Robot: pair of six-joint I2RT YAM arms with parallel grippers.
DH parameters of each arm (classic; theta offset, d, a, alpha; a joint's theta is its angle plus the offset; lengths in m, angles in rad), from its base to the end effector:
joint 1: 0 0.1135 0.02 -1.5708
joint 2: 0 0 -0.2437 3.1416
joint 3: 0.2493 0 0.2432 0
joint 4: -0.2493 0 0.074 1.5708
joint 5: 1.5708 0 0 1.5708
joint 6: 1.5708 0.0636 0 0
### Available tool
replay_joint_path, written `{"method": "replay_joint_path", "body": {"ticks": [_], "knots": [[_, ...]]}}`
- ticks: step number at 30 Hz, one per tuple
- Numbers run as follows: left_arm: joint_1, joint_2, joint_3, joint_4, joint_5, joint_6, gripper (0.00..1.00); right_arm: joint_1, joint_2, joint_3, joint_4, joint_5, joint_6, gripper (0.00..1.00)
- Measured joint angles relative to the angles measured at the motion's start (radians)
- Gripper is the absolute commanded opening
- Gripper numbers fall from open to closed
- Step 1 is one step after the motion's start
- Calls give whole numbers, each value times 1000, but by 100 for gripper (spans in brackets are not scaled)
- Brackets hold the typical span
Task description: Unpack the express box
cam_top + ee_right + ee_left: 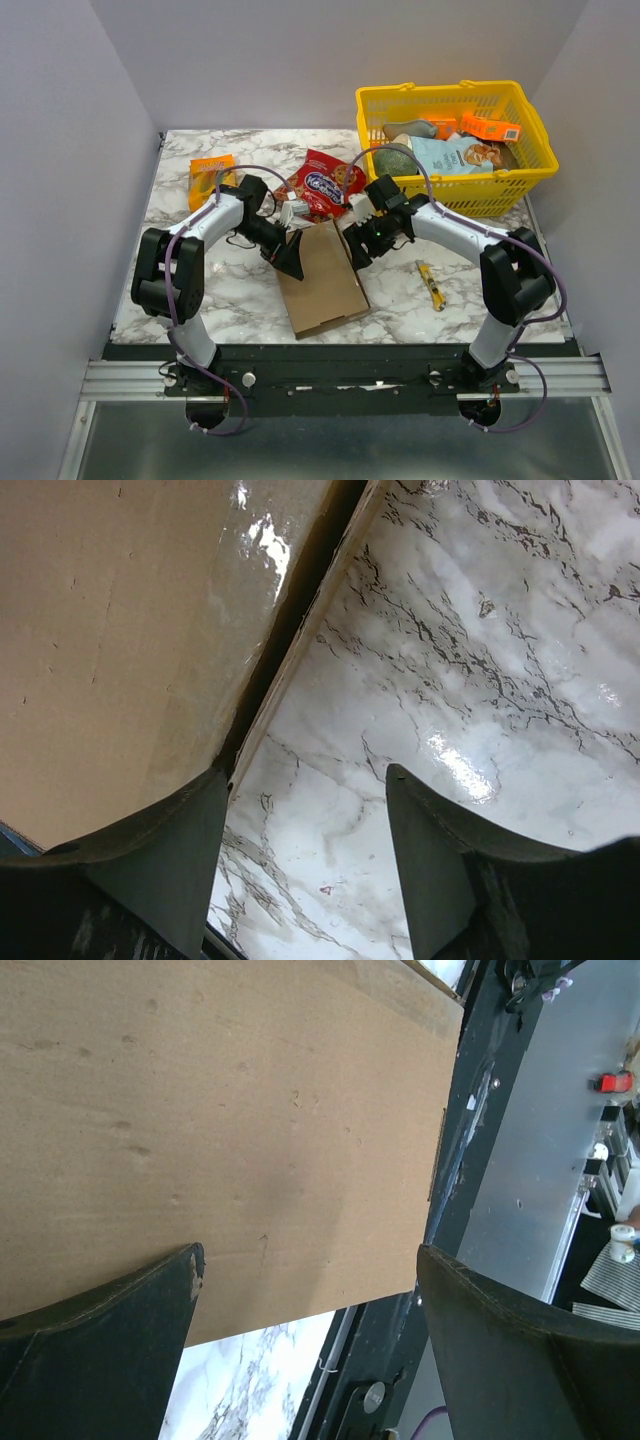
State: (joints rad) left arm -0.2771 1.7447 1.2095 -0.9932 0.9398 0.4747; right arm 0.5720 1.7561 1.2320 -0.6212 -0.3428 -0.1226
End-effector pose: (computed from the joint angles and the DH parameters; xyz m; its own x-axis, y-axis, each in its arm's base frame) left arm 0.2747 -0.1315 0.1735 -0.7659 0.4982 -0.4064 0.6121 0.3714 -0.6981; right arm 0.2863 0.2097 0.1651 -0.6835 -0.5770 -0.4471 -0.7154 0.6511 0.2534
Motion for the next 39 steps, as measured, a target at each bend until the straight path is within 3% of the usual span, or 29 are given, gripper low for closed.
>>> {"method": "replay_joint_path", "body": {"ticks": [16,26,39], "knots": [[0,-2,-8,0,-3,26,98,-10,51,-74,14,195,-25,58],[0,0,-3,-27,-3,98,99,-58,56,16,-44,-42,12,58],[-4,-15,-33,-63,-52,357,99,-97,111,42,-72,-145,21,55]]}}
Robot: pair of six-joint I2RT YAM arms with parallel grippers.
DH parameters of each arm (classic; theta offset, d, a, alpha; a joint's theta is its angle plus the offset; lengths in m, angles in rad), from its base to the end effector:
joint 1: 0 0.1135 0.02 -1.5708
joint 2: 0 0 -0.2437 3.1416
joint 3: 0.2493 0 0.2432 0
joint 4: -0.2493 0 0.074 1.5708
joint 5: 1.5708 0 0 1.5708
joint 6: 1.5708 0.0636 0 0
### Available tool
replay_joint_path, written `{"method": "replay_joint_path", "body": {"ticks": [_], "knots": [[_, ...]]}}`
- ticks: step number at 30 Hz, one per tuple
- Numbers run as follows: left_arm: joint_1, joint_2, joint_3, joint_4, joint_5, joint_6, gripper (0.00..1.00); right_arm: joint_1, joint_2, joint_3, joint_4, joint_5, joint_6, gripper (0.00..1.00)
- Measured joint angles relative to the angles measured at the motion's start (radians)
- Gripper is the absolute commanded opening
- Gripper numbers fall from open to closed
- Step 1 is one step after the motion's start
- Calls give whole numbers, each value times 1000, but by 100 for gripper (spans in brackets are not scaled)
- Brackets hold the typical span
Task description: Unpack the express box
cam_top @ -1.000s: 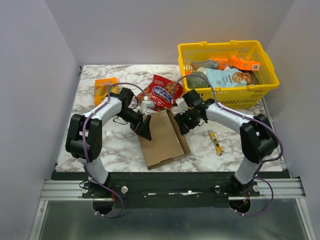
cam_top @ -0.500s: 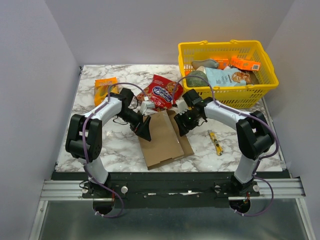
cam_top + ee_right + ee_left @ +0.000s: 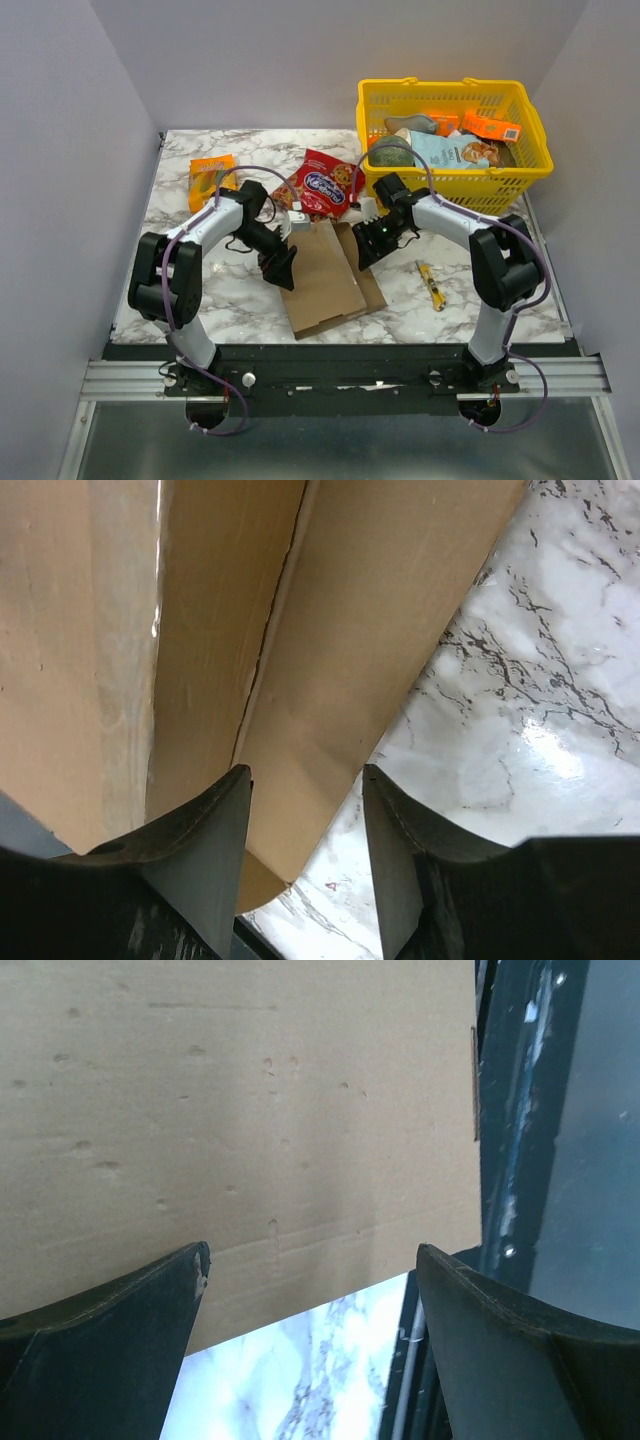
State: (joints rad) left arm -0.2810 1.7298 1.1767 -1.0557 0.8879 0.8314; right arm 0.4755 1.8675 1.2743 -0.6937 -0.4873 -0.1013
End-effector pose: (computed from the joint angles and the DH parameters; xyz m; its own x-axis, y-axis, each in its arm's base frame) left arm 0.2614 -0.1268 0.1673 -0.5386 0.6407 -0.5472 0.8082 0.2093 -0.5504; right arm 0.3035 0.1898 0.1396 -0.7964 -0.5106 -0.3241 -0.6047 0.6774 0.4189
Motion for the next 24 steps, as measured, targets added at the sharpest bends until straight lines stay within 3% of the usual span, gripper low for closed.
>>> {"method": "replay_joint_path", "body": {"ticks": [11,18,24], "knots": [[104,-97,-25,-16,-150,138,99,-6,-194,-98,18,11,-37,53],[120,-125,5,-4,-245,68,99,-6,-201,-105,58,11,-96,58],[125,-169,7,14,-249,-10,99,-6,-187,-67,216,11,-160,60]]}}
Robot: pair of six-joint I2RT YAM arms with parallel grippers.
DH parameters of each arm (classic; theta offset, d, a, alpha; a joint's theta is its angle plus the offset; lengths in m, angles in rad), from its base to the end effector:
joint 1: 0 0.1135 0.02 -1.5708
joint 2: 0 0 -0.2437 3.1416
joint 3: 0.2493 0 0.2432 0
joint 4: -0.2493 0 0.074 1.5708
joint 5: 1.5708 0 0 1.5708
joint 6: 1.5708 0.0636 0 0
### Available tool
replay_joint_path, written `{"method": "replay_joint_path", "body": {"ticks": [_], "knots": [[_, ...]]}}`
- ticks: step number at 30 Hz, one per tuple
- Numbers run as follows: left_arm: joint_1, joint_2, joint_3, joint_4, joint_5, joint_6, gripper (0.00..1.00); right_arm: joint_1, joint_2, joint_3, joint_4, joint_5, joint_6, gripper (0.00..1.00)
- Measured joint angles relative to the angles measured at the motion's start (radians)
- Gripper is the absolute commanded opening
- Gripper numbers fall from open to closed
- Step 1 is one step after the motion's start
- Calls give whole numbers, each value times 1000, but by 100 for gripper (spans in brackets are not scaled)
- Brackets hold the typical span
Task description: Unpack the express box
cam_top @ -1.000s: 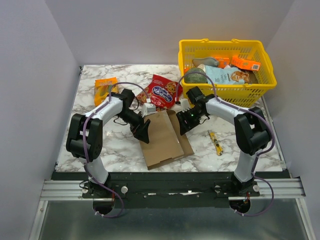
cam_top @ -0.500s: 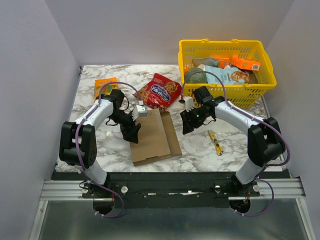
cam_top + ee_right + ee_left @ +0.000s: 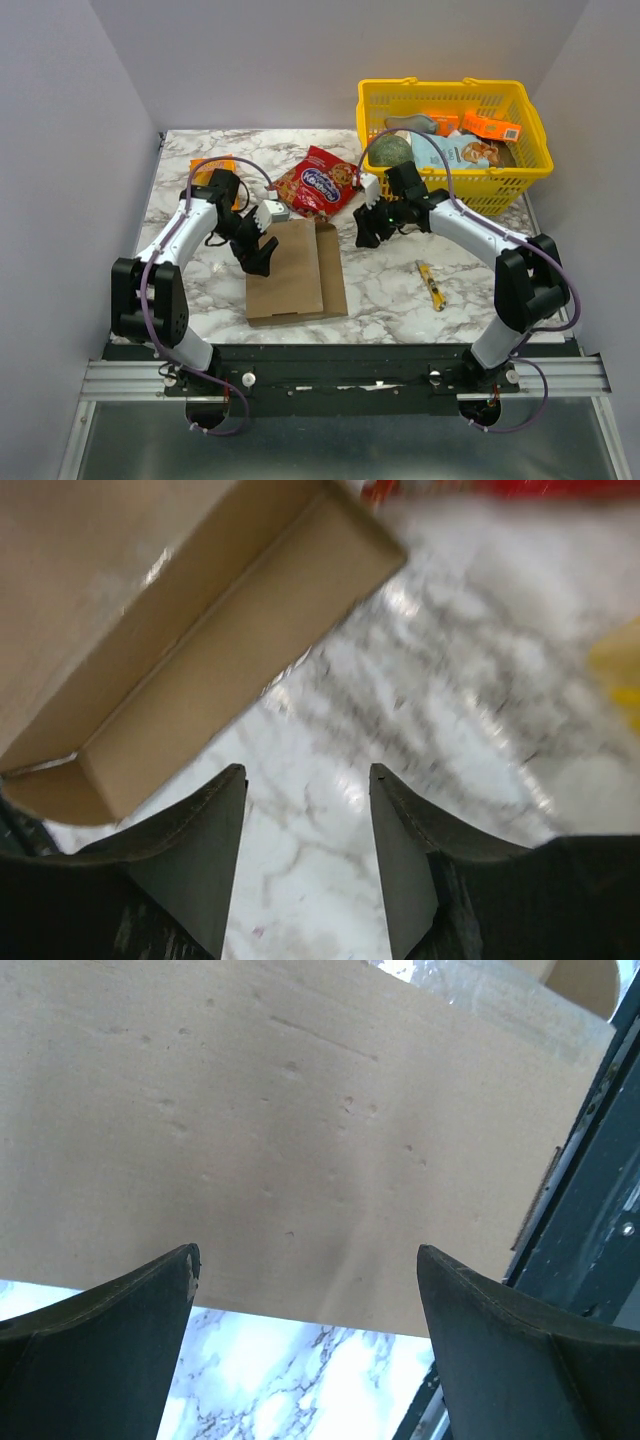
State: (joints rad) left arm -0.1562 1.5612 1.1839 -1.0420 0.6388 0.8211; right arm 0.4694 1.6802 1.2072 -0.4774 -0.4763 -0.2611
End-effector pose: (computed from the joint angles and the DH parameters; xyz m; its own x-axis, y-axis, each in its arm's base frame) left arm 0.2685 -0.0807 0.2025 -0.5089 0.6750 -0.5342 0.8604 0.4183 -0.2912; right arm 0.3075 0.1887 0.1956 -0.5359 -0.5290 -0.6580 -0.8054 0.5542 0.2103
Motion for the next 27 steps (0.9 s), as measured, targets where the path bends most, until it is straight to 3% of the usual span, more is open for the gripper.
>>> {"method": "replay_joint_path", "body": {"ticks": [4,11,20,27], "knots": [[0,-36,-14,-3,1,-43,99,0,43,46,171,-12,-61,52],[0,-71,-21,-24,5,-116,99,10,211,128,328,-71,-180,48],[-3,-75,7,-10,-14,-251,99,37,311,237,350,-124,-311,44],[-3,-82,7,8,-26,-289,99,39,309,255,262,-188,-477,45]]}}
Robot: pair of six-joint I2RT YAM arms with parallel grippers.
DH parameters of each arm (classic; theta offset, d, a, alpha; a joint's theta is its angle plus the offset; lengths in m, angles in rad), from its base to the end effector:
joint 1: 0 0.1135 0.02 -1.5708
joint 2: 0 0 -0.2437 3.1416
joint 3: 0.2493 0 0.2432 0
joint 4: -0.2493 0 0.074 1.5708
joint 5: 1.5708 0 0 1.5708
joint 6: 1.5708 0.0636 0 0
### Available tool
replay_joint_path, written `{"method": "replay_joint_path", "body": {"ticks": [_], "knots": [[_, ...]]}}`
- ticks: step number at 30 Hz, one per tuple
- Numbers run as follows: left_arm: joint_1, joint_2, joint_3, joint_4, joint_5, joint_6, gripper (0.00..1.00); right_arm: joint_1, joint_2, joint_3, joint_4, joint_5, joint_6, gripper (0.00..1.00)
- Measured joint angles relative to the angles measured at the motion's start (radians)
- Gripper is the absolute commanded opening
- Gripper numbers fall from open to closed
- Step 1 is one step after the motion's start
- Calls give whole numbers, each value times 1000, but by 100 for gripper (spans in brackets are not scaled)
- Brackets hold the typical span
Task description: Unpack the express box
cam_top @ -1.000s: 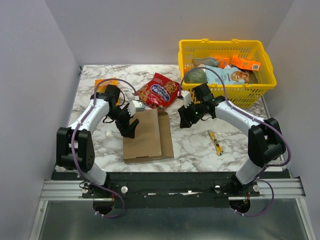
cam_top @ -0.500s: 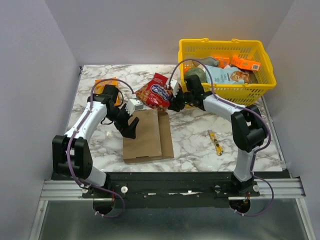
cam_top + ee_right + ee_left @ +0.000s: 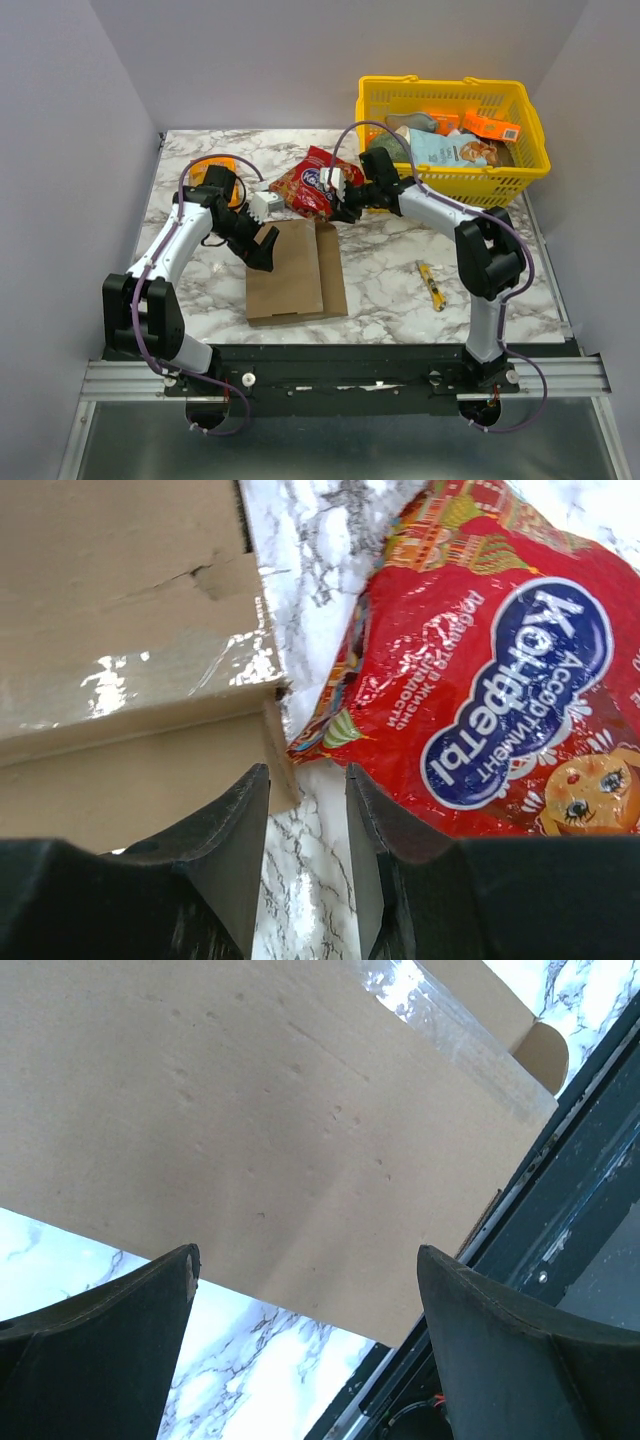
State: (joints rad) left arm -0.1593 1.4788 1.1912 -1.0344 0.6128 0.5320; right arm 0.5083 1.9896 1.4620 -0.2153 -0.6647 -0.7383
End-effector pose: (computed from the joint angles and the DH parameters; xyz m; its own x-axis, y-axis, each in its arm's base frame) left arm 0.2624 -0.0792 0.2247 -0.6879 0.5308 -0.4950 0.7178 0.5987 -0.3555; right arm 0.3691 0.2505 0.1854 0.0879 -0.5575 -0.8255 -0.9746 0.1235 -0.1871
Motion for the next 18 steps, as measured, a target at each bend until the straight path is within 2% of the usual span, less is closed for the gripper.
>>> {"method": "replay_joint_path", "body": {"ticks": [2,7,12,18], "knots": [[0,-1,0,6,0,-8,99,0,-10,2,-57,-23,-93,48],[0,-2,0,24,0,-27,99,8,-92,-52,-160,-61,-302,48],[0,-4,-9,49,2,-43,99,24,-93,-12,-199,-42,-382,48],[0,-24,-35,58,4,-51,99,43,10,98,-240,15,-447,47]]}}
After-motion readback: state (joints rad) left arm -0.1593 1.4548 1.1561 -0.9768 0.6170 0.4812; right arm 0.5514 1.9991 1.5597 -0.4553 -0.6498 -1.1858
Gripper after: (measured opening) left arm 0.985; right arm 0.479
